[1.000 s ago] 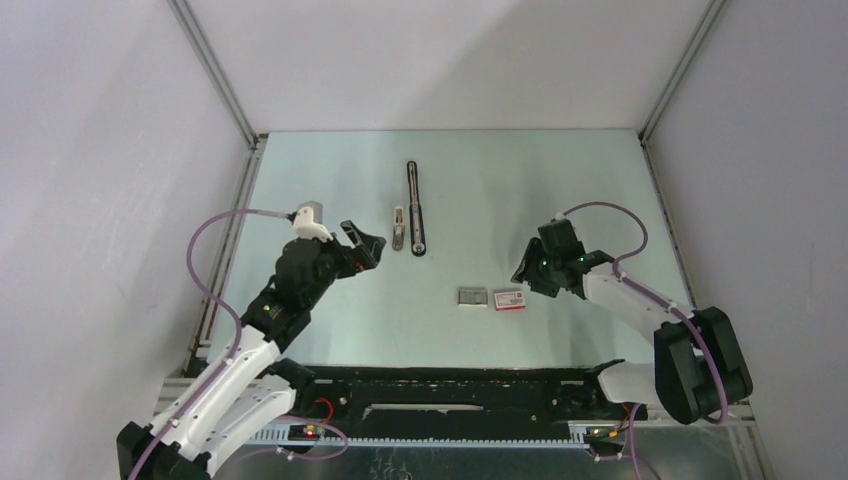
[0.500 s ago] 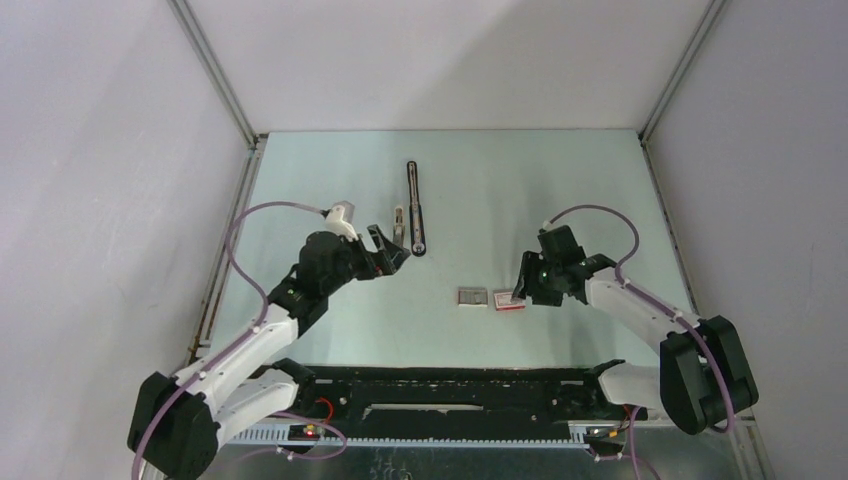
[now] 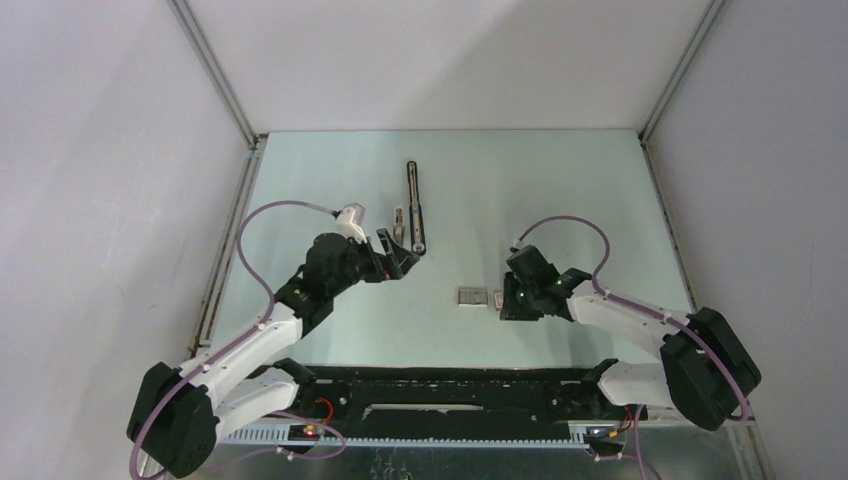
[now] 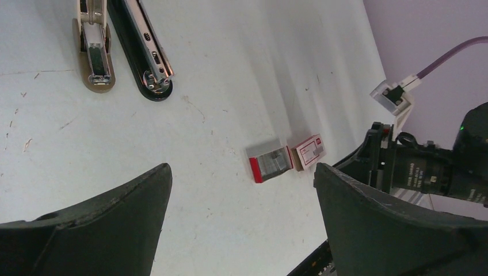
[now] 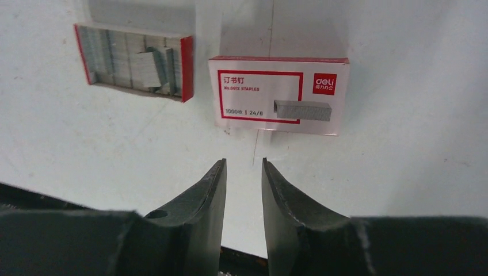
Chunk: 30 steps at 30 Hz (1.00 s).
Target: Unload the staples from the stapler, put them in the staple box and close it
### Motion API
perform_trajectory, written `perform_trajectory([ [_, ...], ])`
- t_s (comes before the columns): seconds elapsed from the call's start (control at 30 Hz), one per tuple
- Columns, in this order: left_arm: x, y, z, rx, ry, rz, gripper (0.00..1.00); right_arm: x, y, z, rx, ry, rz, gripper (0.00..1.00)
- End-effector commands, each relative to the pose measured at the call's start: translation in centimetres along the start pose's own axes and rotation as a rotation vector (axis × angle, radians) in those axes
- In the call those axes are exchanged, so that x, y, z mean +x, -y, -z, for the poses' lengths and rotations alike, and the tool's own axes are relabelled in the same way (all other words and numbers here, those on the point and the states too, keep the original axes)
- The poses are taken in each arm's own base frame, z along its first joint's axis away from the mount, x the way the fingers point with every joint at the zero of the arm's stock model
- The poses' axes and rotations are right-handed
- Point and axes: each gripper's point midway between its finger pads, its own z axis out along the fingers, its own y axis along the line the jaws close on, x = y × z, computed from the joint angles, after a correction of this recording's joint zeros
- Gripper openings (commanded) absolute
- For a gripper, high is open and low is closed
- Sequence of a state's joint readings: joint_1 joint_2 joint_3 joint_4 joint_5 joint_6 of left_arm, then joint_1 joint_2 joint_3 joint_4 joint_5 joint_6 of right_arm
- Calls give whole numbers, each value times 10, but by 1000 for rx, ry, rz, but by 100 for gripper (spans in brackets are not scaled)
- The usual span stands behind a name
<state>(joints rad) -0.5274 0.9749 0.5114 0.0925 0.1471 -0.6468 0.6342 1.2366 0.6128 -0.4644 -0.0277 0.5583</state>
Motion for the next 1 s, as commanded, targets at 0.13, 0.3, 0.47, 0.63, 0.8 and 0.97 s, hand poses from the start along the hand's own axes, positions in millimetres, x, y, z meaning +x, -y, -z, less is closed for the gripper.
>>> perform_trajectory([
  [0.13, 7, 1, 0, 24, -10, -15, 99, -15, 6, -23, 122, 115, -42, 34],
  [0.3, 7, 1, 0, 24, -12, -15, 99, -13, 4, -31, 129, 109, -38, 34],
  [0.47, 7, 2, -1, 27, -16, -16, 99, -13, 3, -33, 128, 112, -37, 34],
  [0.63, 8, 3, -1, 30, -22, -16, 99, -14, 0, -33, 121, 109, -29, 34],
  [0.8, 10, 3, -3, 32, -28, -18, 99, -16, -19, -20, 19, 113, 16, 35],
  [0.97, 17, 7, -7, 45, -53, -29, 98, -34, -33, 10, -76, 201, 43, 40],
])
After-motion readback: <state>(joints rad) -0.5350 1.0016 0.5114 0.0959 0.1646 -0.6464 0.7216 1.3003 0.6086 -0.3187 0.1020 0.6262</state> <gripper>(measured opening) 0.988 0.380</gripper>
